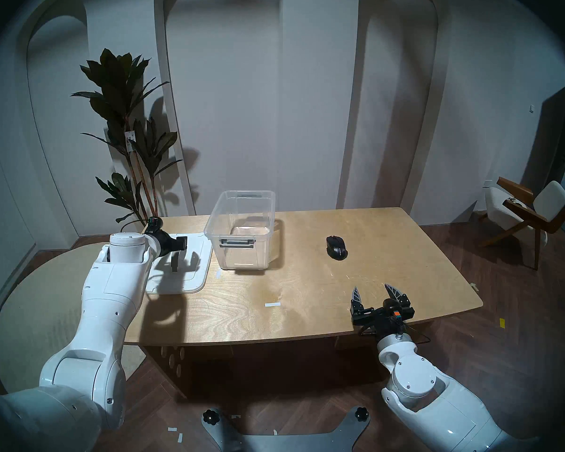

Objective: Open a storage container and put mouse inside

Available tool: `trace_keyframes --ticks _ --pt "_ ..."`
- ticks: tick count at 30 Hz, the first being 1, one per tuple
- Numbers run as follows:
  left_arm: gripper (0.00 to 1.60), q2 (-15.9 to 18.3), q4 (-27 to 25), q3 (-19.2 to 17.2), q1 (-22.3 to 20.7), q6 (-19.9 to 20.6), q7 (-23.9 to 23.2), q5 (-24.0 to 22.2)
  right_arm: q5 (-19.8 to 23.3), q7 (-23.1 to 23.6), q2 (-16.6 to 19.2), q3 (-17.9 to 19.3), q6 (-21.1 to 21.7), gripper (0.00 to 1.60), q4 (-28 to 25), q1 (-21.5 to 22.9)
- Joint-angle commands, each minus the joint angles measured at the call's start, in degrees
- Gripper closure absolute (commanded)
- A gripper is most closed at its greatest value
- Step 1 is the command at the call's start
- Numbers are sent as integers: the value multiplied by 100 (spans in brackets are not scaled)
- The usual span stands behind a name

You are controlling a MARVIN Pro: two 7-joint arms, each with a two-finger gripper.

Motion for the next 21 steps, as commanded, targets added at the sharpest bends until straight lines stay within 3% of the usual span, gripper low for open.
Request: trace_keyframes --ticks 1,5,8,13,21 --pt "0 -174 -603 -210 184 -607 373 -35 -5 -1 -10 9 -41 0 -98 23" --pt "0 -516 -952 -404 395 -866 478 -290 -5 0 -10 8 -40 0 -95 25" --pt "0 -633 -1133 -255 432 -1057 450 -284 -5 1 -11 7 -38 0 -91 27" --pt "0 -754 -1477 -183 615 -1415 522 -297 124 34 -41 25 61 0 -96 47" --pt "0 -860 -2062 -284 1027 -1903 884 -291 71 109 -218 -98 188 0 248 496"
